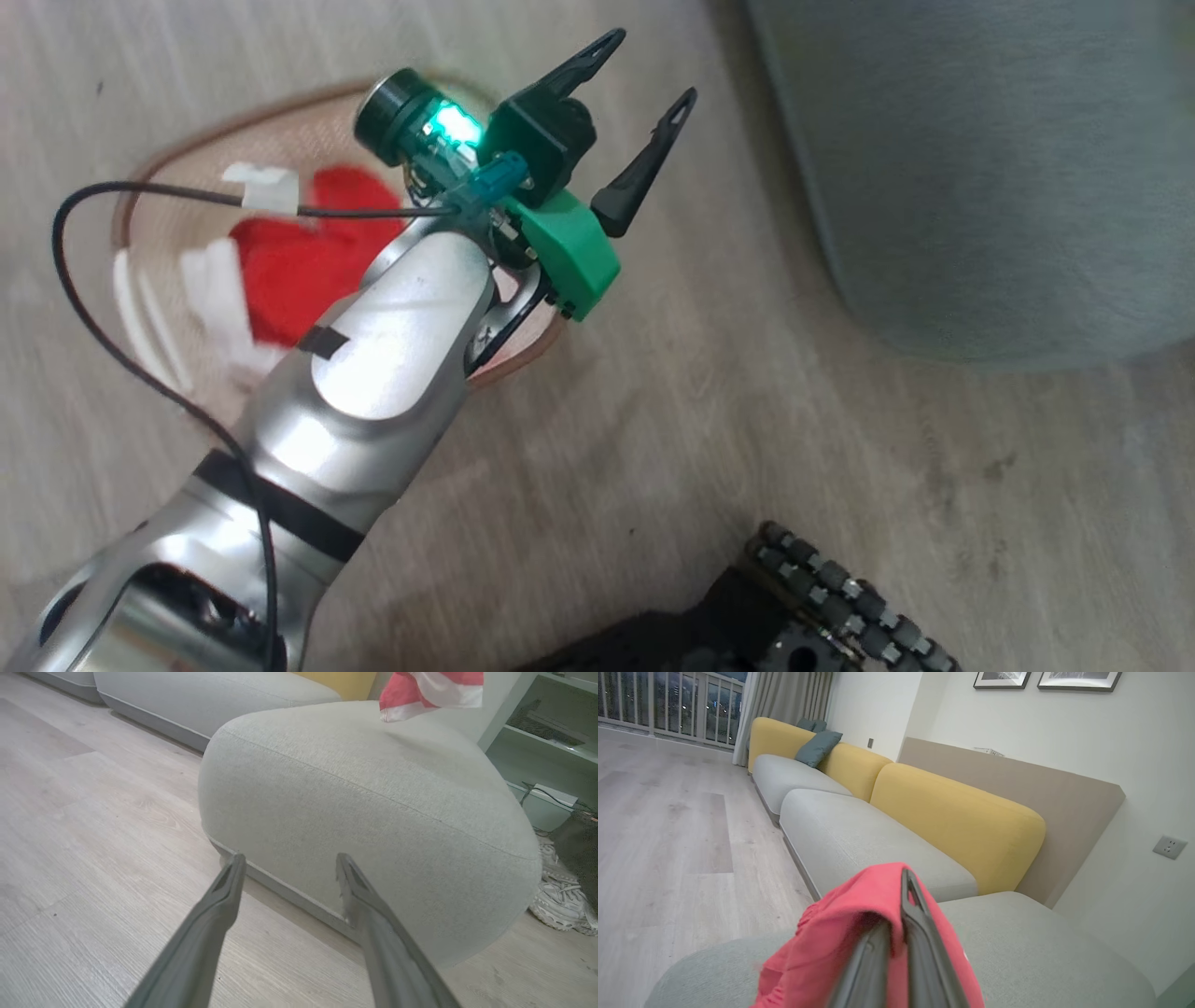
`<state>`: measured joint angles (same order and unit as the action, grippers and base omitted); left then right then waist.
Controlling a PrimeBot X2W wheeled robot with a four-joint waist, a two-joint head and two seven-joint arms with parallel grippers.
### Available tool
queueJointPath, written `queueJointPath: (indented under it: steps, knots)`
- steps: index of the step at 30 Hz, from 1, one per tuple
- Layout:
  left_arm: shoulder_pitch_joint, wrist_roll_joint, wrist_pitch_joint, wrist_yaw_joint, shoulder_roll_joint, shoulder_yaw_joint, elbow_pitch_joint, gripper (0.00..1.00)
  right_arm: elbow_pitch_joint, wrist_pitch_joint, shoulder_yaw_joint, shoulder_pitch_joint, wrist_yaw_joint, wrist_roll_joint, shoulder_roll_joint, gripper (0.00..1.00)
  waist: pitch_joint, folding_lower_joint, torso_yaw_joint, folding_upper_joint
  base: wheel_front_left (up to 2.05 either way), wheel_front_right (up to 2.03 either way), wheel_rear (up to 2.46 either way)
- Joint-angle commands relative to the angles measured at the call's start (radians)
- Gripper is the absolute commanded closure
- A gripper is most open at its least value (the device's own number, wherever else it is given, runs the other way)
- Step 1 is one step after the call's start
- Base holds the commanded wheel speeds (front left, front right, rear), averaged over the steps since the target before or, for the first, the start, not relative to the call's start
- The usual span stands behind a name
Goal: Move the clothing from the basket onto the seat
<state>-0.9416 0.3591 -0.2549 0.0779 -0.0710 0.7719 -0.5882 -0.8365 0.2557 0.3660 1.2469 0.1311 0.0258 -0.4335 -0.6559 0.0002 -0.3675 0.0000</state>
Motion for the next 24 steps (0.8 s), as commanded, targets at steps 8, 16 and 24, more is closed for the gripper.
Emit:
queueJointPath:
  steps: [8, 16, 24]
  knots:
    - [-0.034, -0.012, -0.001, 0.005, -0.010, -0.003, 0.051, 0.00, -0.087, 0.000, 0.175, 0.114, 0.000, -0.062, -0.138, 1.00, -0.152, -0.0002, 0.157, 0.0000, 0.00, 0.00, 0.00]
    - [-0.021, -0.008, -0.005, 0.001, -0.022, -0.011, 0.048, 0.00, -0.203, 0.005, 0.376, -0.024, 0.000, -0.132, -0.128, 1.00, -0.153, -0.0002, 0.189, 0.0000, 0.00, 0.00, 0.00]
    - [-0.003, -0.002, -0.006, -0.001, -0.028, -0.021, 0.033, 0.00, -0.158, 0.006, 0.388, -0.219, 0.000, -0.089, -0.050, 0.00, -0.085, -0.0002, 0.168, 0.0000, 0.00, 0.00, 0.00]
